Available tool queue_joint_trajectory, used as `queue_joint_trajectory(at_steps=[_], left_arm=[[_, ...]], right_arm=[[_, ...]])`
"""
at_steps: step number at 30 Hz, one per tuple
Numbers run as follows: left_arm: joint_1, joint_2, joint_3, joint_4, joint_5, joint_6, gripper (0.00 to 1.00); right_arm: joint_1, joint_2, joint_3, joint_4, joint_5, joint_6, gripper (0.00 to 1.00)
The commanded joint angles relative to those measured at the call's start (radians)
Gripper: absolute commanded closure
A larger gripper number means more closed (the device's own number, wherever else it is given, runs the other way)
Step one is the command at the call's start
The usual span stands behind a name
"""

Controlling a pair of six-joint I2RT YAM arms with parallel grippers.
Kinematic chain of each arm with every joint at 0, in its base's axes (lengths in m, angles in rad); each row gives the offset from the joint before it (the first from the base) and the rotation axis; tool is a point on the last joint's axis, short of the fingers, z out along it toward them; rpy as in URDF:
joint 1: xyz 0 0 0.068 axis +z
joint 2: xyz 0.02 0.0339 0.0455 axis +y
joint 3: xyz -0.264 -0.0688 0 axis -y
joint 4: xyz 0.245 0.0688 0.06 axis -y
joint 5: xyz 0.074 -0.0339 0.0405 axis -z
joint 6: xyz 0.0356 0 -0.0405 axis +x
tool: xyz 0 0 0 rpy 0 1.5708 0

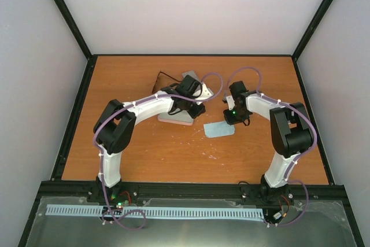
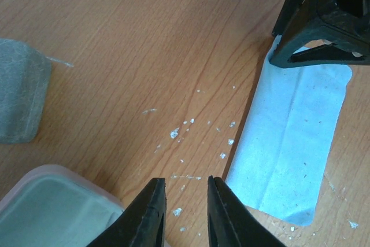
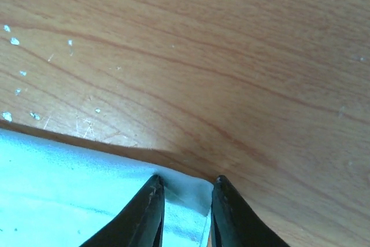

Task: Organize the sunglasses
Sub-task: Pick up the glasses cleaning cloth from the center of the board.

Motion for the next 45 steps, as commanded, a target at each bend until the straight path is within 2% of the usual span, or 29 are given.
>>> queue_joint_trajectory(at_steps=[1,3,6,11,15,19,31,36,45], left_arm=[[-0.001,0.045,0.068,-0.035,0.055,0.008,0.74],[-0.002,0.057,0.072,-0.041,0.073,0.003,0.68],[-0.002,0.068,0.071,-0.056,0.094,0.002,0.65],[-0.009,0.08,0.051,-0.085,0.121,0.009,0.55],[-0.021,0.078,0.033,-0.097,0.143,0.014,0.51],[-0.042,0.085,0.019,-0.094,0.123,0.021,0.52],[-0.056,0.119,-0.019,-0.065,0.024,0.027,0.67],[-0.056,0.14,-0.01,-0.052,-0.004,0.029,0.69],[-0.081,0.151,-0.009,-0.042,0.027,0.003,0.7]], right_arm=[[0.012,0.076,-0.014,-0.032,-0.054,-0.001,0.8],[0.012,0.081,-0.011,-0.036,-0.056,-0.002,0.87],[0.011,0.082,-0.007,-0.041,-0.057,-0.001,0.96],[0.012,0.085,-0.006,-0.046,-0.052,0.006,0.97],[0.012,0.085,-0.005,-0.047,-0.052,0.011,0.97],[0.012,0.082,-0.003,-0.048,-0.051,0.017,0.97],[0.011,0.07,-0.012,-0.042,-0.054,0.035,0.97],[0.012,0.067,-0.011,-0.043,-0.051,0.033,0.97],[0.012,0.059,-0.019,-0.04,-0.056,0.042,0.97]])
